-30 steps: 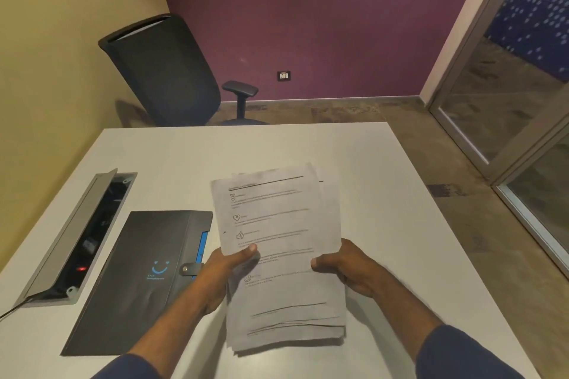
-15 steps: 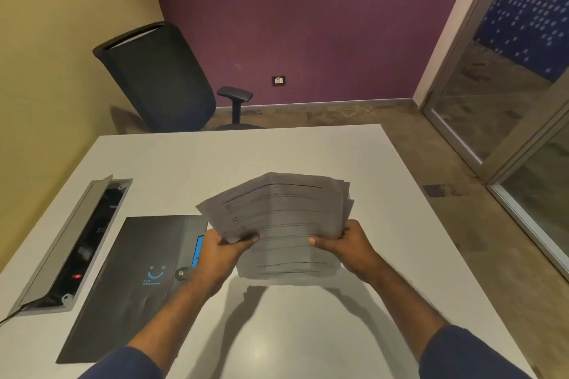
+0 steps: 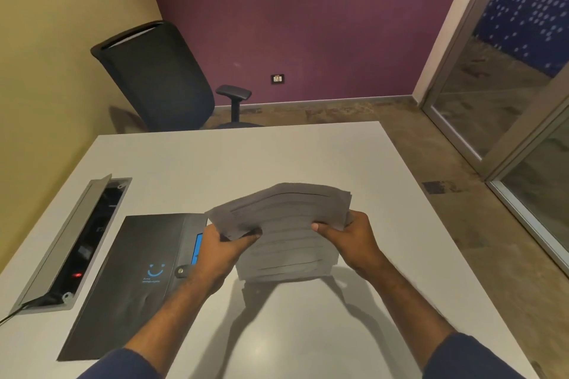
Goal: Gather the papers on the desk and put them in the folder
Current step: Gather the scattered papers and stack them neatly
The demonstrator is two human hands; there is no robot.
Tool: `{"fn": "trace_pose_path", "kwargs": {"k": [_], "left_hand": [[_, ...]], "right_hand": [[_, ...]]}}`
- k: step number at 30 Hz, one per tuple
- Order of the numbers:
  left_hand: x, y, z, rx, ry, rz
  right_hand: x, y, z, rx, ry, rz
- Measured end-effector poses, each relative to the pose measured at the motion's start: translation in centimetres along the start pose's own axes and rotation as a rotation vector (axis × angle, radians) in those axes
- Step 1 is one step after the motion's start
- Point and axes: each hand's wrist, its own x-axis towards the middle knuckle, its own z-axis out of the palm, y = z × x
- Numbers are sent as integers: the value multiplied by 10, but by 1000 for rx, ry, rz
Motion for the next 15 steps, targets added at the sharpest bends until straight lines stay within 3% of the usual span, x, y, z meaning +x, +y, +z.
{"fn": "trace_pose_path", "kwargs": {"k": [7, 15], "left_hand": [[-1, -5, 2, -66, -136, -69], [-2, -11, 17, -7, 1, -82]], "right_hand": [[-9, 23, -11, 54, -1, 99], [-6, 39, -4, 17, 65, 140]]}}
